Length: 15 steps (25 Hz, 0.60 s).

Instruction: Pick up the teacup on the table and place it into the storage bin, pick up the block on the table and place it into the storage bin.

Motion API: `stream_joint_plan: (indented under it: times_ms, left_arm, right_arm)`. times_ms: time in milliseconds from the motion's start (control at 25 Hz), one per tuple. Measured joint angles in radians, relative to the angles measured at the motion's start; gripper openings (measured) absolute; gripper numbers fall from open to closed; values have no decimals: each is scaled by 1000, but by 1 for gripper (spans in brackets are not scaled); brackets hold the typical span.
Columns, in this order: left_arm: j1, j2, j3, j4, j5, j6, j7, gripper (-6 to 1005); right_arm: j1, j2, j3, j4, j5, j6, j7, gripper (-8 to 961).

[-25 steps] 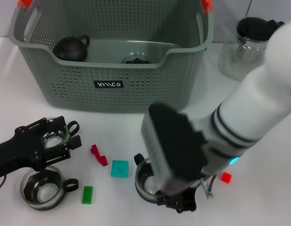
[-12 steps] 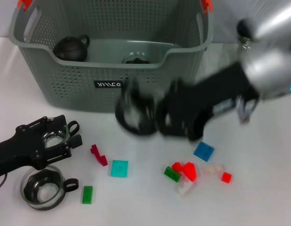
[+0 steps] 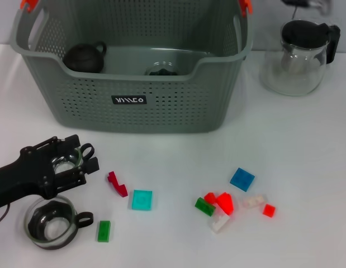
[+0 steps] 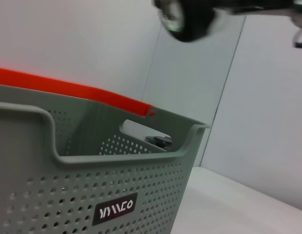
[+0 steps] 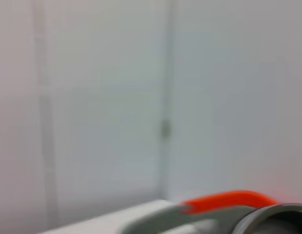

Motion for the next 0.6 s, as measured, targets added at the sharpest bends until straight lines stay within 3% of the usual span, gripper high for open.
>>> stream_joint_plan:
  times_ms: [200, 440, 600]
  left_arm:
    - [2, -1, -1, -1, 2, -3, 2, 796]
    - [1, -3, 3, -1, 2, -3, 2, 795]
    - [1, -4, 1, -9, 2, -9, 2, 796]
  right_arm:
    - [201, -1, -23, 239, -180, 152, 98, 54]
    - [484, 4, -31, 741, -321, 419, 141, 54]
    - [585, 11, -46, 950, -333, 591, 146, 54]
